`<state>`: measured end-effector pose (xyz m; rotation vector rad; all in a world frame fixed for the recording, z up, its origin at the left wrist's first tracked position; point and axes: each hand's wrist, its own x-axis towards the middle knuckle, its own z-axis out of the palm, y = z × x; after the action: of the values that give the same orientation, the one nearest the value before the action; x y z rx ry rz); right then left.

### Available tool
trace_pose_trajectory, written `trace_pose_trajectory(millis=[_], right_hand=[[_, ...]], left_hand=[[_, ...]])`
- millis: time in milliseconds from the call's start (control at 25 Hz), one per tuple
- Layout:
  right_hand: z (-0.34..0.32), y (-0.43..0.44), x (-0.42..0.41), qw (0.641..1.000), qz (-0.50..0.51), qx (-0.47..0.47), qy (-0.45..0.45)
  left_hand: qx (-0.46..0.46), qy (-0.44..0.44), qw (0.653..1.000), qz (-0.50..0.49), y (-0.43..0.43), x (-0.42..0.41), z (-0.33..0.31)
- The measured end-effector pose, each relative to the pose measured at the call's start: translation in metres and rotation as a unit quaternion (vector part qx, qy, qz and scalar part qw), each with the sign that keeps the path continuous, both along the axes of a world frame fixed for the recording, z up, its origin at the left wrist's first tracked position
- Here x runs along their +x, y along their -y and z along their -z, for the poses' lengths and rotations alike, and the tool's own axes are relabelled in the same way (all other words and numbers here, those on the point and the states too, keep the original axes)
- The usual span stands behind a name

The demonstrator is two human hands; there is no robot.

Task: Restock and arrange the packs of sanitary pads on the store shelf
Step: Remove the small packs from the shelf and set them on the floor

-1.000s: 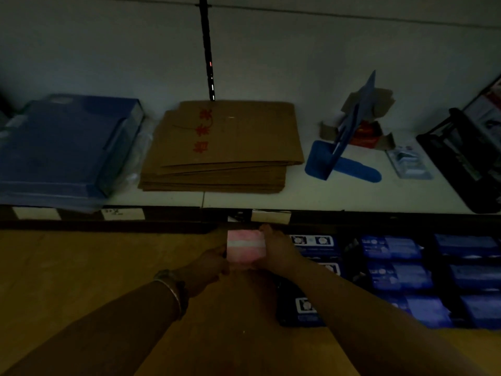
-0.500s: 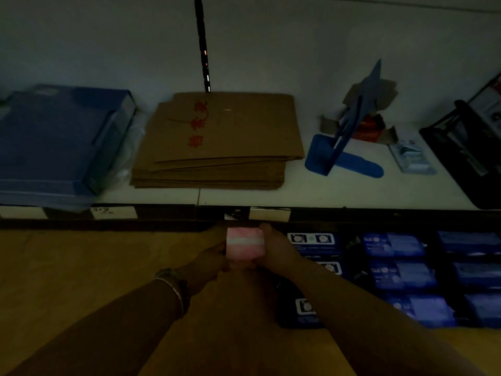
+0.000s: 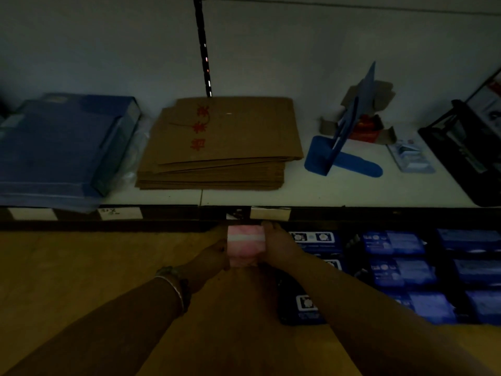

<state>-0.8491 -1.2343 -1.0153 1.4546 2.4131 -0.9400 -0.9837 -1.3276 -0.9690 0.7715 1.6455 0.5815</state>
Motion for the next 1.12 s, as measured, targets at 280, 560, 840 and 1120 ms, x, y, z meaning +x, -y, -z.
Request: trace_pose_trajectory(millis=[280, 560, 840, 1120], right_hand=[[-0.036, 0.001, 0.007, 0.997, 0.000, 0.048, -0.061], [-0.063, -0.008, 0.010, 0.970, 0.116, 0.096, -0.192], [-0.098, 0.016, 0.008, 0.881, 0.311, 0.032, -0.354], [-0.247, 0.048, 0.018, 0.703, 0.472, -0.020, -0.531]], left_hand=[[0.023, -0.038, 0.998, -0.034, 0.009, 0.002, -0.021], [0.097, -0.171, 0.980, -0.030, -0.001, 0.011, -0.021], [0.108, -0.103, 0.981, -0.121, -0.007, 0.017, -0.053], [0.133, -0.017, 0.967, -0.215, 0.032, 0.040, -0.175]])
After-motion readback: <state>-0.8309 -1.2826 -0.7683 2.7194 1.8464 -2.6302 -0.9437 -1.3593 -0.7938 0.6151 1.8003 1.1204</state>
